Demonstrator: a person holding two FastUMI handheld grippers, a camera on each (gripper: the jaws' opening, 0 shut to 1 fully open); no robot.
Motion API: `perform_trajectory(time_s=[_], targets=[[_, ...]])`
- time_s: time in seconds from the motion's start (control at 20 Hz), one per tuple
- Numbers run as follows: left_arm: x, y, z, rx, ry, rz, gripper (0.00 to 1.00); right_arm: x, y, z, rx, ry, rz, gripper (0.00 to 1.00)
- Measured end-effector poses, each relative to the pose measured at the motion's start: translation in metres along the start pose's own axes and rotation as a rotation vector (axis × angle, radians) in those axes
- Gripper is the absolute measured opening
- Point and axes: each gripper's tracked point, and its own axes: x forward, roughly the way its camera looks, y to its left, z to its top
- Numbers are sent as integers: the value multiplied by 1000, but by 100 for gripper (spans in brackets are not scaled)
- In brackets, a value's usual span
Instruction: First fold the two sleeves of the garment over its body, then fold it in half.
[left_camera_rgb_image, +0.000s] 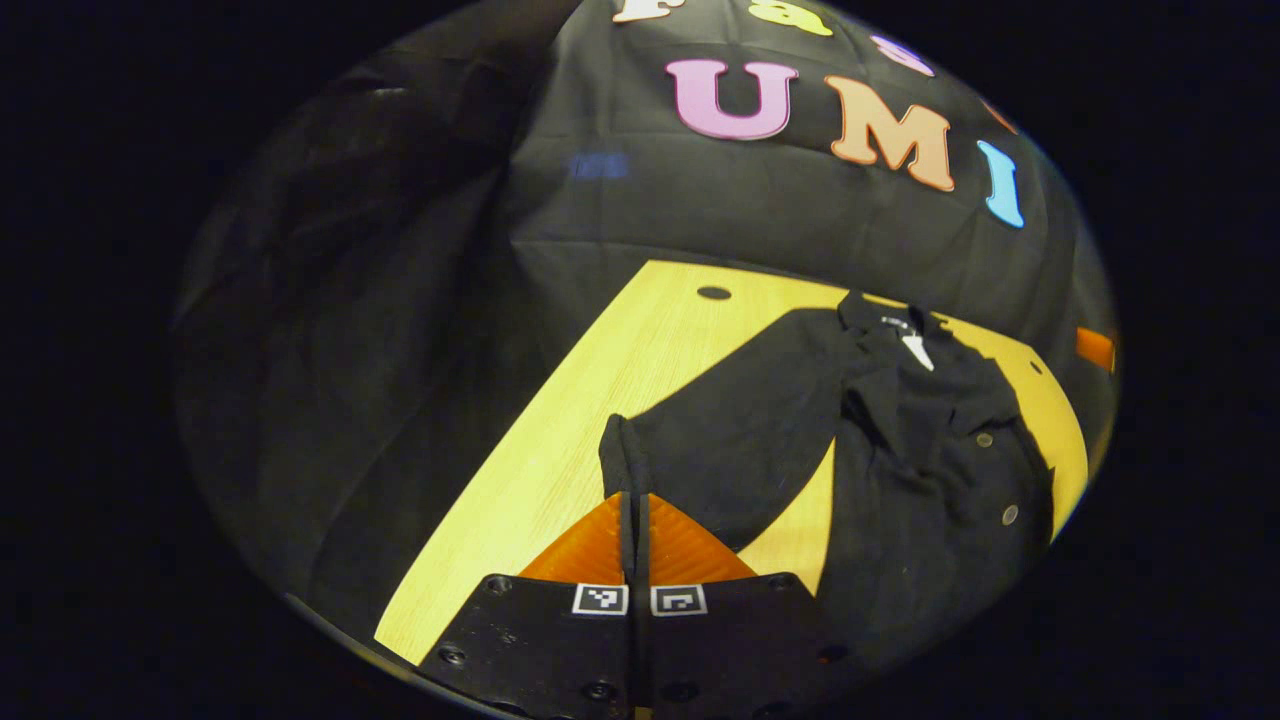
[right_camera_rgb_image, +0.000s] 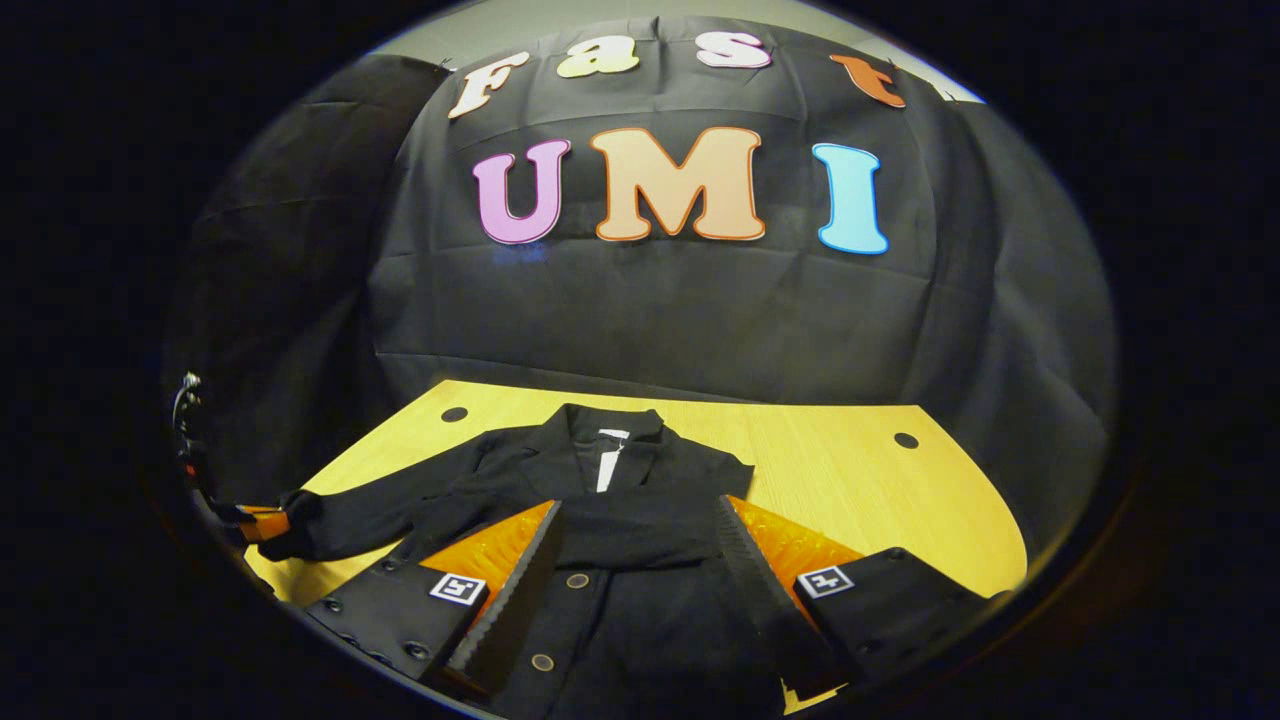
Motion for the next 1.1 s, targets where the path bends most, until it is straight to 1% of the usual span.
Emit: perform_trajectory(time_s=[0.2,0.25,0.4,0.55,0.7,1.05,1.1], targets=[[-5,-29,59,26,-112,-39,0,-15,-21,-11,15,-1,-7,97],[-7,-43,76,41,-141,-60,0,-21,-31,-14,19,-5,-14,97],[-6,-79,105,78,-208,-103,0,-33,-52,-24,48,-5,-28,97],[-2,-116,120,112,-228,-139,0,-43,-76,-33,84,0,-48,97],[0,-159,133,136,-237,-195,0,-50,-103,-42,119,2,-76,97],[12,-256,139,208,-217,-311,0,-71,-162,-64,183,11,-133,97],[15,-269,138,219,-212,-323,0,-73,-170,-67,191,14,-140,95]])
